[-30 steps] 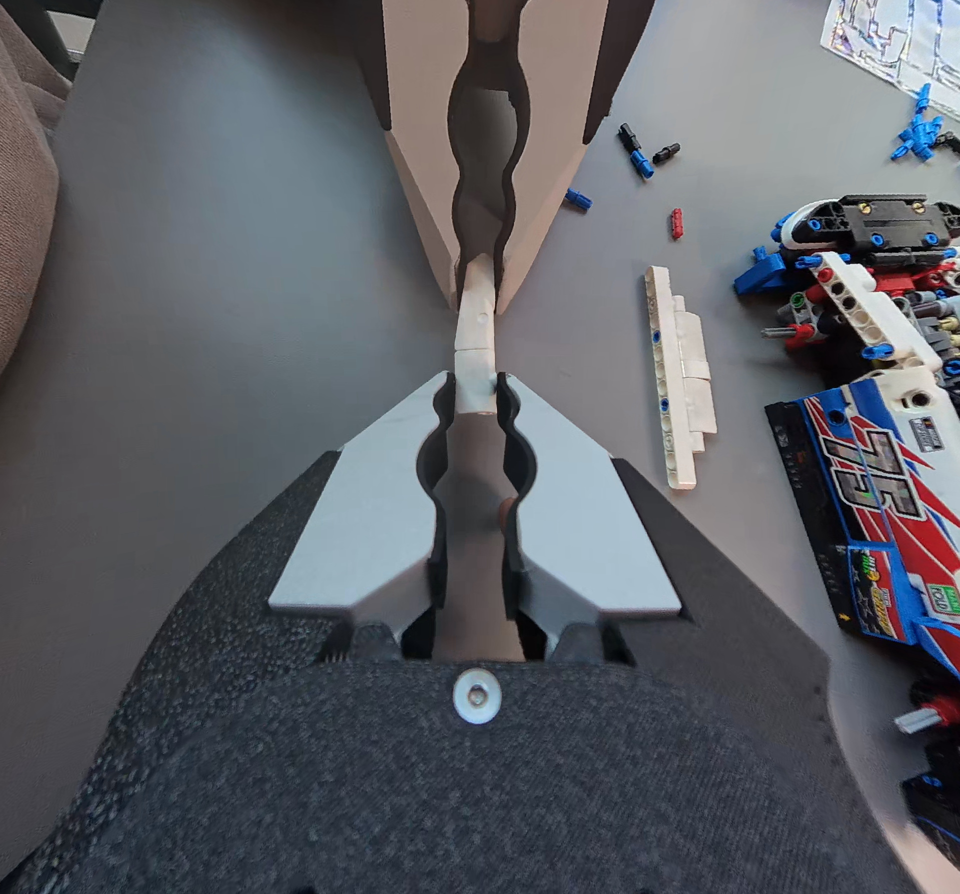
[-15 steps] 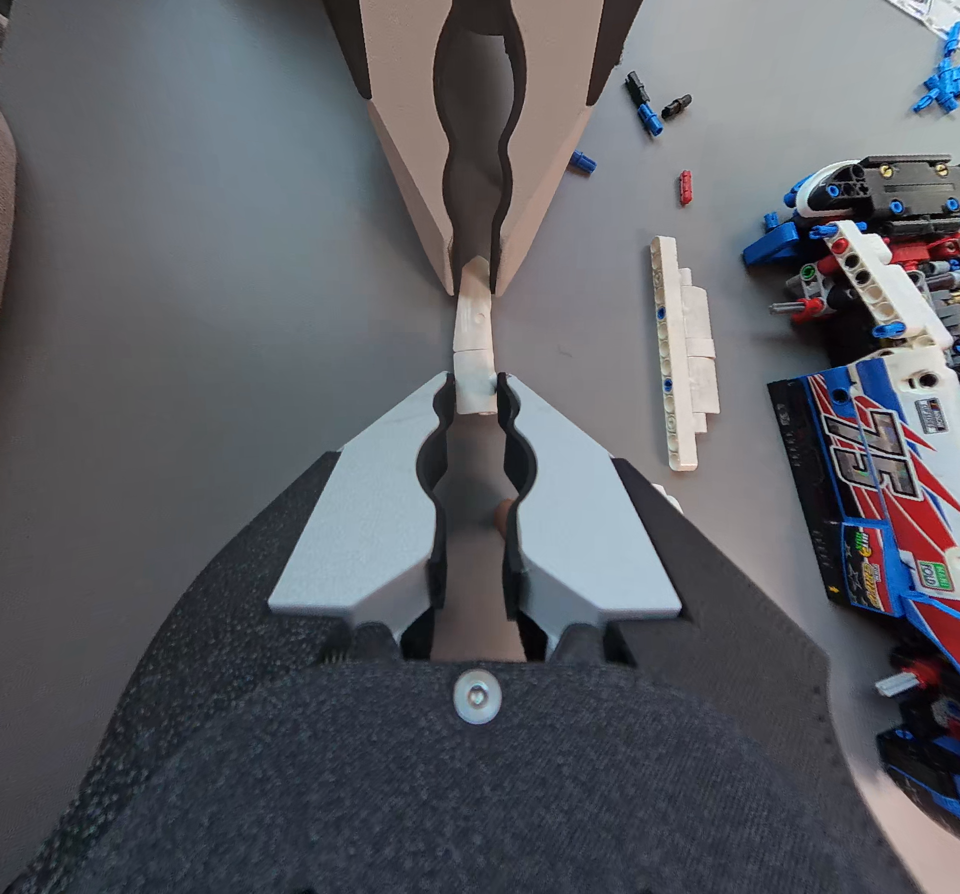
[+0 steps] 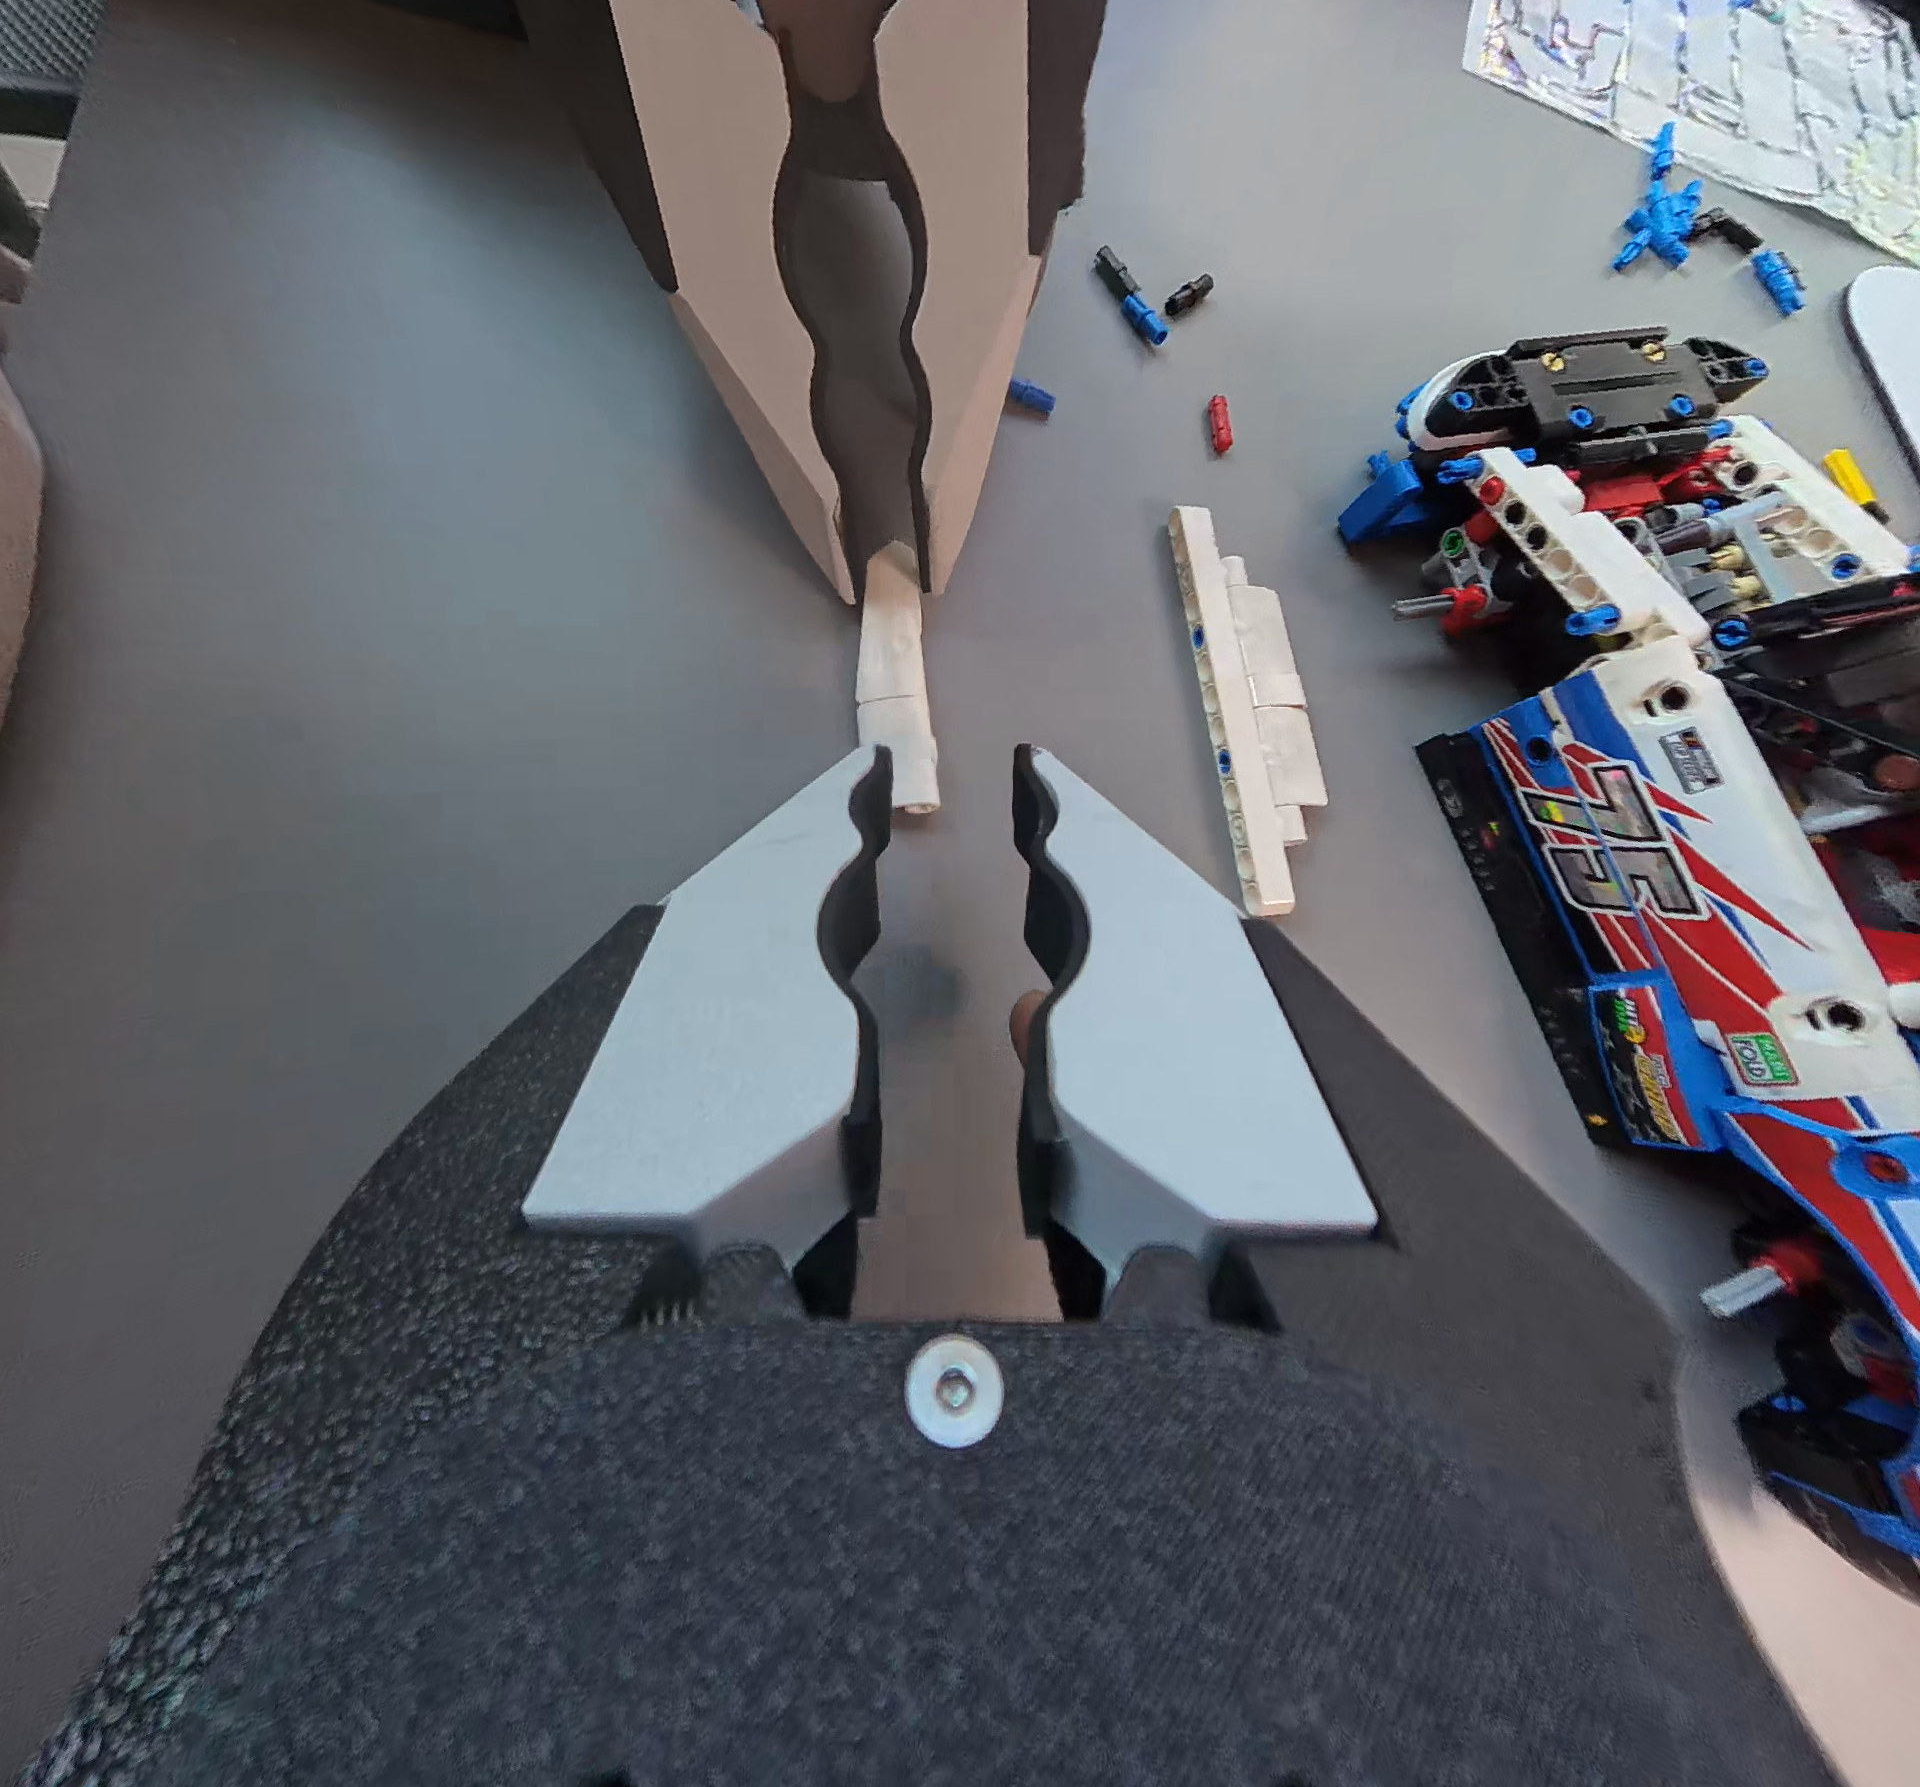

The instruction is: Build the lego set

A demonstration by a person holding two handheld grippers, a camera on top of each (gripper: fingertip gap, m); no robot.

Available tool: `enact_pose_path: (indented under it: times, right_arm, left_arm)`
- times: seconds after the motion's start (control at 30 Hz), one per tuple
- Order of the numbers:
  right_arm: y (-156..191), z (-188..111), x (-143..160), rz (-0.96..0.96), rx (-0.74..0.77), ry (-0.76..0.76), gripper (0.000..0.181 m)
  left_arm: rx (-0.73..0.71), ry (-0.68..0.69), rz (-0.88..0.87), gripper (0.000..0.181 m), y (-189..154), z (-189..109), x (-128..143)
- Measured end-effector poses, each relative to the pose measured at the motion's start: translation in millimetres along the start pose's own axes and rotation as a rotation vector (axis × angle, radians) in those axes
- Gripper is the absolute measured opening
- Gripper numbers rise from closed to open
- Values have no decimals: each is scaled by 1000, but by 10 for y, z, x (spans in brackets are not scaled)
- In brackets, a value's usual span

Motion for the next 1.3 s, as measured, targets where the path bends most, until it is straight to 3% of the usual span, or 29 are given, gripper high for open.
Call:
enact_pose_path:
  times: [0.37,0.57,0.83,1.07,1.3]
  right_arm:
    - [-435,-288,81,116,159,-80,21]
    - [-659,-567,345,204,187,-53,23]
    - [-566,-386,508,189,134,56,27]
    - [-596,-351,524,204,127,62,30]
    - [-622,-299,521,185,70,103,34]
  left_arm:
    - [-37,-55,-78,15,153,-135,19]
    - [-59,-49,-83,16,213,-188,80]
    - [1,-52,-105,22,177,-217,117]
    - [22,-43,-81,30,97,-101,52]
    - [41,-12,-48,26,60,-17,25]
Point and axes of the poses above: each gripper's, where its closed fingertips meet, z out along the fingers, x out of its underside, y = z × x across the jaws, the point moved 4 cm from there along -z, back along the fingers, and after that the axes turned 3 degrees about -y, right-handed, at the moved point
